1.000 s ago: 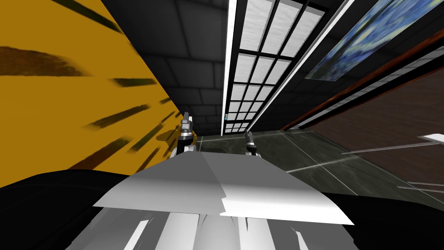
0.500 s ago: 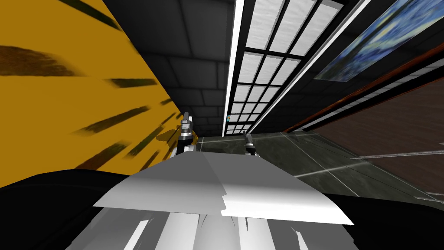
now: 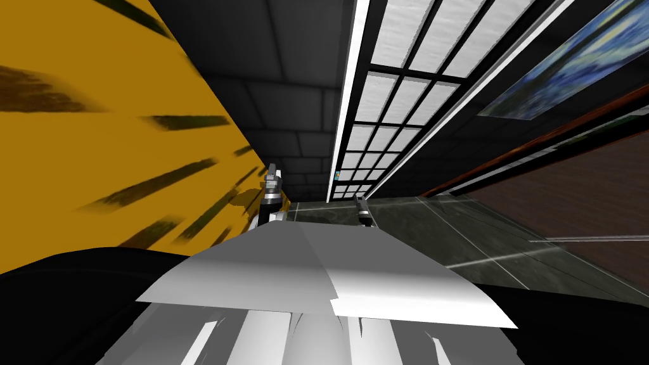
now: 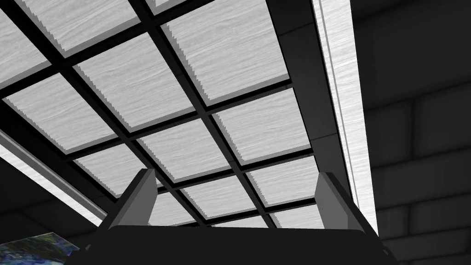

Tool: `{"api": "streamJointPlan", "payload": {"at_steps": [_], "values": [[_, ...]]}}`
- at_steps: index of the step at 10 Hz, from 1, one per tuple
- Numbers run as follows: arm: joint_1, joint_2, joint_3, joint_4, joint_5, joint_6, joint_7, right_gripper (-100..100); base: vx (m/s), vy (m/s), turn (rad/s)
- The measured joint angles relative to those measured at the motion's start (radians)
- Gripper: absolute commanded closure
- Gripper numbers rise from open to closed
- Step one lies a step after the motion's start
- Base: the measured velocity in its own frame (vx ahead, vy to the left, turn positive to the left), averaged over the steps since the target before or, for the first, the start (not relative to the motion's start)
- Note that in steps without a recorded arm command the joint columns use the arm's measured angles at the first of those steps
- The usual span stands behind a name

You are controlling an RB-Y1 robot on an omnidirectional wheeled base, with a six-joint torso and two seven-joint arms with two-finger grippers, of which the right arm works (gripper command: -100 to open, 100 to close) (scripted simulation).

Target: Pull the door open

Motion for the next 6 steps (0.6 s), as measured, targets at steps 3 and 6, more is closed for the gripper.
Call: {"api": "streamJointPlan", "payload": {"at_steps": [3,6], "values": [[-0.023,0.002,-0.011,0.07,0.027,-0.017,0.049,-100,0.117,0.051,0.028],[-0.045,0.004,-0.024,0.145,0.054,-0.037,0.1,-100,0.133,0.051,0.039]]}}
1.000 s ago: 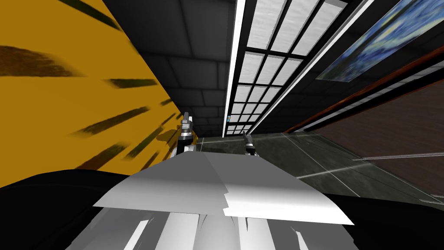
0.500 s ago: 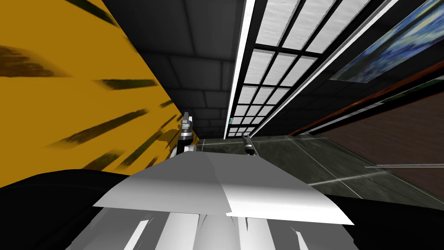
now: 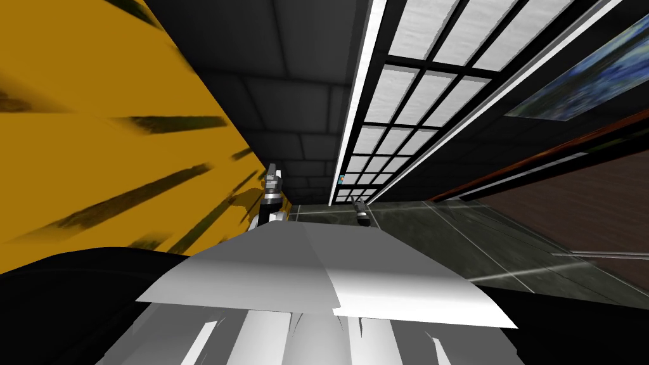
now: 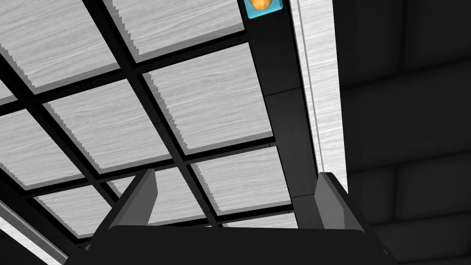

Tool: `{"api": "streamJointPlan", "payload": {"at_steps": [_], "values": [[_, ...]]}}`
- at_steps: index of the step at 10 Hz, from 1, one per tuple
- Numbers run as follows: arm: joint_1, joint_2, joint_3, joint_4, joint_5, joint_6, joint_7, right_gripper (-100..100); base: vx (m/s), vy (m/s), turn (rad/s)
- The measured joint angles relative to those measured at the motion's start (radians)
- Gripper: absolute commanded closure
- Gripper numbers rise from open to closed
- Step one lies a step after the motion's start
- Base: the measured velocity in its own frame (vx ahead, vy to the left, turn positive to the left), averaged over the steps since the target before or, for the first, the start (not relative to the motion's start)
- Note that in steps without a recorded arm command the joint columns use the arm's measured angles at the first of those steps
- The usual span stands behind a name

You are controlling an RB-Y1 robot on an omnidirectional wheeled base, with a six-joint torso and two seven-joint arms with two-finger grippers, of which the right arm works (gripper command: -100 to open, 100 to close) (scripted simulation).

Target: Pull the door open

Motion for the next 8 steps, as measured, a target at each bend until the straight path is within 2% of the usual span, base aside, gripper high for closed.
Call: {"api": "streamJointPlan", "payload": {"at_steps": [2,4,8], "values": [[-0.003,0.005,-0.003,0.022,0.016,-0.003,0.024,-100,0.114,0.025,0.025],[-0.018,0.004,-0.011,0.067,0.027,-0.019,0.049,-100,0.12,0.033,0.03],[-0.047,0.008,-0.027,0.161,0.062,-0.043,0.112,-100,0.179,0.019,0.037]]}}
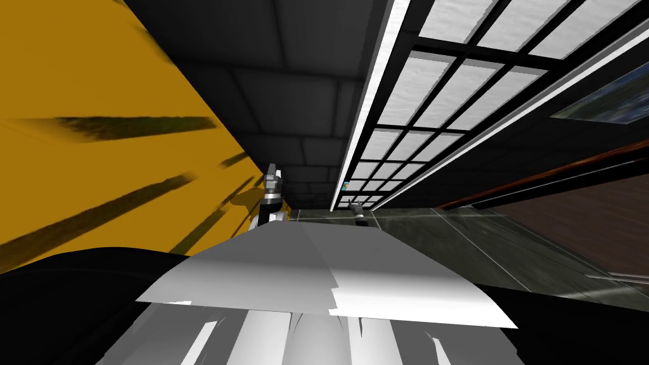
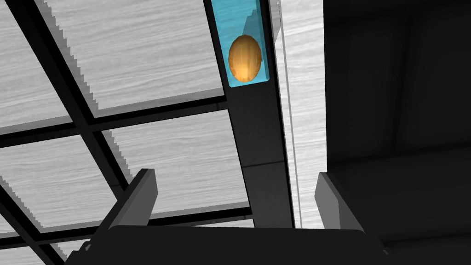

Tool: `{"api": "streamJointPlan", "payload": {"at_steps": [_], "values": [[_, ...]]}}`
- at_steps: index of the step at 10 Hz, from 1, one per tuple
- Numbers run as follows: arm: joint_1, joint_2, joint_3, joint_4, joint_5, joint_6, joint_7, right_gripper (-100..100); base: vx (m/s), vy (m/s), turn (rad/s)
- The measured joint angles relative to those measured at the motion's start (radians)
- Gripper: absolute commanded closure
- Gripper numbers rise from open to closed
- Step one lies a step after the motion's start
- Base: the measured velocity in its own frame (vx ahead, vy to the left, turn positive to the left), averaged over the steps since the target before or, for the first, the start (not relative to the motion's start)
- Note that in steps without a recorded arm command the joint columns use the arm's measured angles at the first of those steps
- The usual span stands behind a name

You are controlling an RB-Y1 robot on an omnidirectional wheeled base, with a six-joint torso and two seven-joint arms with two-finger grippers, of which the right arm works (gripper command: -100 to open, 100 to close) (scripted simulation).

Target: Pull the door open

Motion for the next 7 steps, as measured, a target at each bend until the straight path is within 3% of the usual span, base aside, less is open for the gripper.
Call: {"api": "streamJointPlan", "payload": {"at_steps": [2,3,7], "values": [[-0.012,0.003,-0.007,0.042,0.014,-0.013,0.028,-100,0.141,0.015,0.014],[-0.013,0.003,-0.007,0.044,0.014,-0.015,0.031,-100,0.129,0.091,0.171],[0.001,-0.033,-0.037,0.071,-0.009,-0.042,0.015,-100,0.166,0.093,0.108]]}}
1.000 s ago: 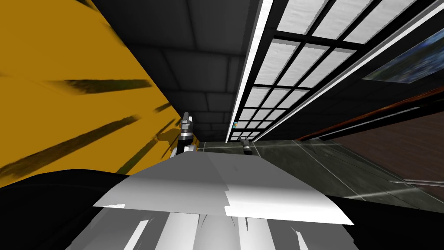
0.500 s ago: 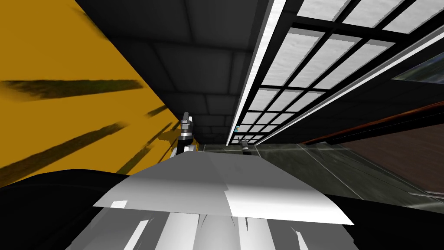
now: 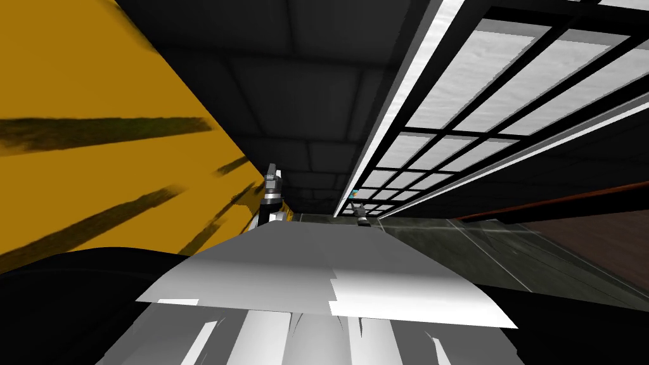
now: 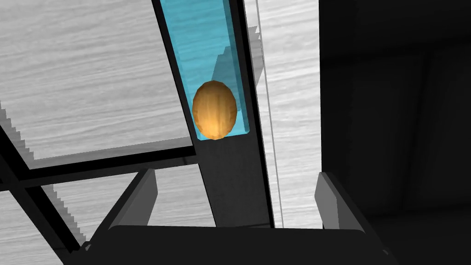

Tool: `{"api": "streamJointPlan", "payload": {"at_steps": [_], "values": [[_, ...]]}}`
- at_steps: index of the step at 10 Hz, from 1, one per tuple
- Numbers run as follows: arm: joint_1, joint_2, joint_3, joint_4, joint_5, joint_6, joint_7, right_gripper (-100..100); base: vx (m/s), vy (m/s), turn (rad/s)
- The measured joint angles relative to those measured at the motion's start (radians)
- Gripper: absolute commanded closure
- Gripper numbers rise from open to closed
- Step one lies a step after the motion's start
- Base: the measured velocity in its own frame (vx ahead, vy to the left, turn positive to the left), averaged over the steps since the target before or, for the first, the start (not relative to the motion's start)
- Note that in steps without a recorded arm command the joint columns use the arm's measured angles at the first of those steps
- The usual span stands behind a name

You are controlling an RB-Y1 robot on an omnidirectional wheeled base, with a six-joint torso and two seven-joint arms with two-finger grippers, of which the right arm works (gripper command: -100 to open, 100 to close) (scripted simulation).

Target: Pull the door open

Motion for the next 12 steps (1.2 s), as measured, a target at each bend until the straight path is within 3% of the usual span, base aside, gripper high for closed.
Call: {"api": "streamJointPlan", "payload": {"at_steps": [2,4,6,7,12], "values": [[-0.001,-0.028,-0.024,0.045,-0.019,-0.032,-0.004,-100,0.192,0.054,0.142],[0.013,-0.045,-0.042,0.051,-0.033,-0.046,-0.012,-100,0.174,0.016,0.11],[0.008,-0.075,-0.061,0.103,-0.049,-0.081,-0.021,-100,0.11,0.011,0.019],[0.012,-0.076,-0.062,0.108,-0.049,-0.086,-0.021,100,-0.025,0.005,0.012],[0.009,-0.078,-0.063,0.103,-0.049,-0.08,-0.02,100,-0.006,-0.006,0.0]]}}
